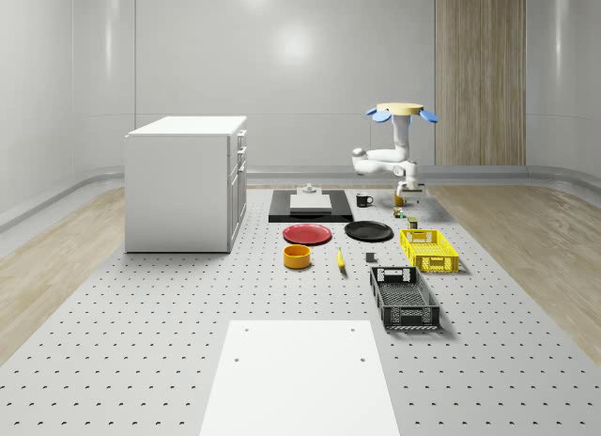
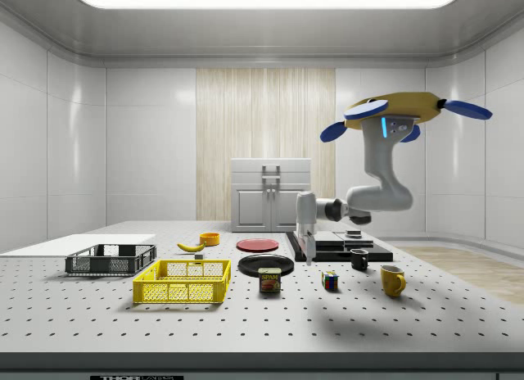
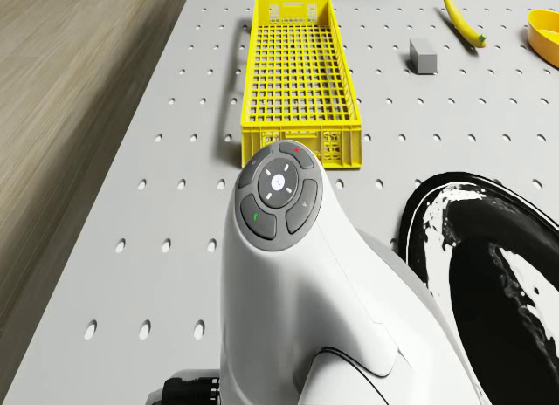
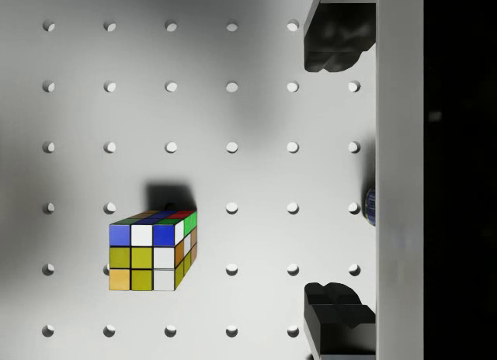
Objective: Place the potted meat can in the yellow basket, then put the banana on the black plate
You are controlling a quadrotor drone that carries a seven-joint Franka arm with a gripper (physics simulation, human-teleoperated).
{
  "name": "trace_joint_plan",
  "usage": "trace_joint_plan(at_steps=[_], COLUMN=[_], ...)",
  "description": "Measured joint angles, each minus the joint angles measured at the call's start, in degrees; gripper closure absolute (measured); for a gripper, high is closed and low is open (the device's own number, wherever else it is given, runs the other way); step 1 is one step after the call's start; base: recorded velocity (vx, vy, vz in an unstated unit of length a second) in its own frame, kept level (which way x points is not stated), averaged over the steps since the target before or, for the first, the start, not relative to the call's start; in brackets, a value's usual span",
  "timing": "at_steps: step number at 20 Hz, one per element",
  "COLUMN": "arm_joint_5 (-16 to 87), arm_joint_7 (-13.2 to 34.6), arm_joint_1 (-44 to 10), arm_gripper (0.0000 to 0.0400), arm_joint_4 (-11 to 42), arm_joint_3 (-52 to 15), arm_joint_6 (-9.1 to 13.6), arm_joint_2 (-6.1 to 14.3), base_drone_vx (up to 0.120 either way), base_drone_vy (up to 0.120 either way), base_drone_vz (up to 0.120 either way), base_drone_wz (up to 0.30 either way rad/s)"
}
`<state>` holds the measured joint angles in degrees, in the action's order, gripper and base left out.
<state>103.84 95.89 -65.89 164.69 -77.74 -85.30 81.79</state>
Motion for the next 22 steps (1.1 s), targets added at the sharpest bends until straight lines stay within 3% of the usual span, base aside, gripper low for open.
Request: trace_joint_plan(at_steps=[5,11,22], arm_joint_5=[-0.28,-0.59,-1.1], arm_joint_7=[0.13,0.27,0.5], arm_joint_1=[-0.15,-0.32,-0.6], arm_gripper=[0.0,0.0,0.0], arm_joint_4=[-0.03,-0.07,-0.12], arm_joint_3=[-0.12,-0.24,-0.44], arm_joint_6=[-0.62,-1.31,-2.44], arm_joint_2=[0.66,1.4,2.61], base_drone_vx=[0.12,0.12,0.12], base_drone_vy=[0.0,-0.073,-0.015], base_drone_vz=[-0.08,0.0,0.0], base_drone_wz=[0.0,0.0,0.0])
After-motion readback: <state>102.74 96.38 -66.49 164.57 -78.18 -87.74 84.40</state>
